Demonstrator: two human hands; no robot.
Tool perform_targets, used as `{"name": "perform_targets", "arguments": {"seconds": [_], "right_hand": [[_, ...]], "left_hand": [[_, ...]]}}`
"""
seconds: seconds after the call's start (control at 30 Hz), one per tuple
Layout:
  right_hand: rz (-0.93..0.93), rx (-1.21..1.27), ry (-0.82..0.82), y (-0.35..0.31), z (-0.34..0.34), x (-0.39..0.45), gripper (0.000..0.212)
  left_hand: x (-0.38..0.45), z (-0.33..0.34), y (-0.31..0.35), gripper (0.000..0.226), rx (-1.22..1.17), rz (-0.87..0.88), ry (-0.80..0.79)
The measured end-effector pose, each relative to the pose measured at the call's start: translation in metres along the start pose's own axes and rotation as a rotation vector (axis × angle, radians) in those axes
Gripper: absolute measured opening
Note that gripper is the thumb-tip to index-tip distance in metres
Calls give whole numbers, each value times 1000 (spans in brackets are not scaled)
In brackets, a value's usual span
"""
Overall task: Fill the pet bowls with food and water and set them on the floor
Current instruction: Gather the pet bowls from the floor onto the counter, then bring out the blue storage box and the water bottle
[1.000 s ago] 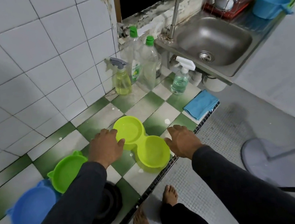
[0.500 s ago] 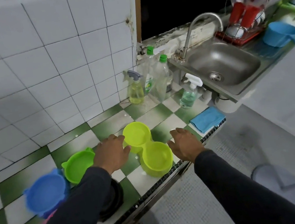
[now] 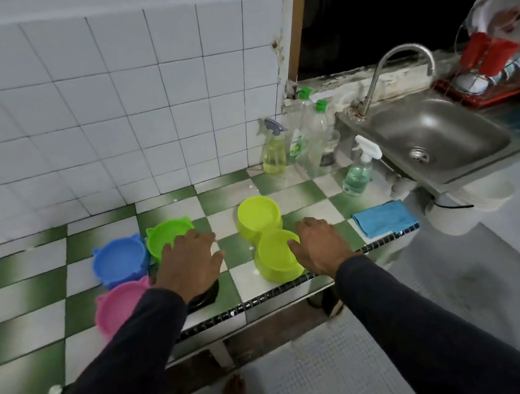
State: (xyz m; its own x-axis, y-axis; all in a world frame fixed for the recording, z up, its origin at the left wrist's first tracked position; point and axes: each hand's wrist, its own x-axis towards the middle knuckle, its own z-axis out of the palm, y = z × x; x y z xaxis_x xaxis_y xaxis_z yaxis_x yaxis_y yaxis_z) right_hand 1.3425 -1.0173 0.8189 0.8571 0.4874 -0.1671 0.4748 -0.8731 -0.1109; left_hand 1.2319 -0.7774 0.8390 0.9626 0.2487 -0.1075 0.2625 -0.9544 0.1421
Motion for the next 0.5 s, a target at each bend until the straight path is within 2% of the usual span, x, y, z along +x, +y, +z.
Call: {"name": "perform_targets", "arguments": {"seconds": [0.33,0.43,0.5], "right_hand": [[-172,-10,-12,-73,17,-53,44],[-199,-8,-18,-103,24,-67,43],[-220,5,-25,-123,29,-77,42]], "left_hand": [[-121,-5,-53,33,54,-142,63],[-152,1,-75,37,-5,-157,80],[-174,6,-90,43,-49,-217,39]]}}
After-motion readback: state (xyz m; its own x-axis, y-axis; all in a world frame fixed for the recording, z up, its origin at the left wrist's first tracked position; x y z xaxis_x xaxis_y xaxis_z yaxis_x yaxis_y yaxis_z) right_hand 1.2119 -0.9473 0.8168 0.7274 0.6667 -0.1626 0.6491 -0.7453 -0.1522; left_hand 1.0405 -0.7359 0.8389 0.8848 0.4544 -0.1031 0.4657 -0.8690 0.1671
